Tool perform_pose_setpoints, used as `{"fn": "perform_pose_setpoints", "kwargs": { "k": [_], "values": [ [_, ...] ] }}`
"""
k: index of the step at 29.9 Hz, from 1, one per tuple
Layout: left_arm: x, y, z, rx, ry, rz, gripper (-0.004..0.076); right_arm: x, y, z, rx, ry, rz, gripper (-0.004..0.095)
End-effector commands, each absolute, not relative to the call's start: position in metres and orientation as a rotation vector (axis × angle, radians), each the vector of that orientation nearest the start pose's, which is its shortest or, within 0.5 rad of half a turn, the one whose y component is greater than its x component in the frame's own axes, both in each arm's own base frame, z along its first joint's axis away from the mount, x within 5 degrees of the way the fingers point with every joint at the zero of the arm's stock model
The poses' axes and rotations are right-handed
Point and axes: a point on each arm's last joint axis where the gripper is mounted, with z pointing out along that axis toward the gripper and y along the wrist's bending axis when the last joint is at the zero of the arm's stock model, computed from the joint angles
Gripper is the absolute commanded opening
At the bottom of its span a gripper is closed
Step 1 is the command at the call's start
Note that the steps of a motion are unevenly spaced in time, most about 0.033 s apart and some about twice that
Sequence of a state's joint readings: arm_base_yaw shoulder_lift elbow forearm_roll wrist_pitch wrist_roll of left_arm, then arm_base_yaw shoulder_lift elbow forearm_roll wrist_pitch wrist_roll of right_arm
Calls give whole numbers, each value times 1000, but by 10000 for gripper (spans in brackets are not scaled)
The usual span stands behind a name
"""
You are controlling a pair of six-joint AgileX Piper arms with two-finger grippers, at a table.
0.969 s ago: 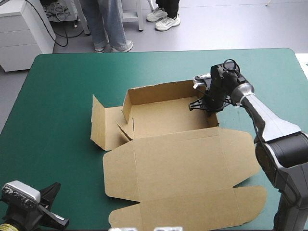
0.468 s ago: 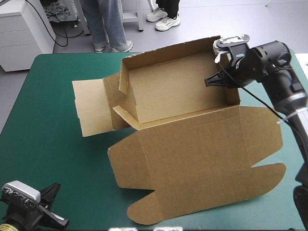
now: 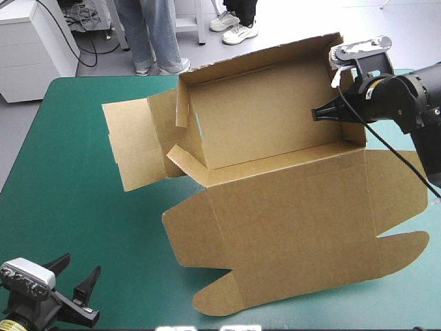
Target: Fold the box
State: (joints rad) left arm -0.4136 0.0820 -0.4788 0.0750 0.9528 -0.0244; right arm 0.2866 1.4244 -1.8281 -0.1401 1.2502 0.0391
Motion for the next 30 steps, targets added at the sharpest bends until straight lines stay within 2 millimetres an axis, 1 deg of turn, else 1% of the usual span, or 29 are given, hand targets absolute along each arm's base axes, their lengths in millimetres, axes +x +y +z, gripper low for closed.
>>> {"fn": "perform_pose_setpoints", "kwargs": {
  "k": [1, 4, 6, 9, 15, 19, 21, 24, 27, 30],
  "values": [
    [18, -7, 300, 336, 1857, -307, 480, 251, 60, 501, -249, 2242, -1, -18],
    [19, -8, 303, 334, 1815, -321, 480, 251, 60, 501, -249, 2242, -1, -18],
    [20, -6, 304, 339, 1798, -279, 480, 251, 60, 501, -249, 2242, -1, -18],
    [26, -3, 304, 303, 1827, -223, 475, 251, 60, 501, -249, 2242, -1, -18],
    [52, 0, 311, 220, 1941, -64, 475, 251, 60, 501, -249, 2242, -1, -18],
    [75, -2, 320, 210, 2029, 48, 475, 251, 60, 501, -249, 2242, -1, -18],
    [85, -5, 326, 224, 2043, 90, 475, 251, 60, 501, -249, 2242, -1, -18],
    [98, -6, 336, 200, 2046, 145, 475, 251, 60, 501, -249, 2242, -1, -18],
    [109, -7, 341, 187, 2055, 205, 473, 251, 60, 501, -249, 2242, -1, -18],
    [120, -8, 342, 177, 2082, 259, 473, 251, 60, 501, -255, 2241, -4, -18]
  ]
}}
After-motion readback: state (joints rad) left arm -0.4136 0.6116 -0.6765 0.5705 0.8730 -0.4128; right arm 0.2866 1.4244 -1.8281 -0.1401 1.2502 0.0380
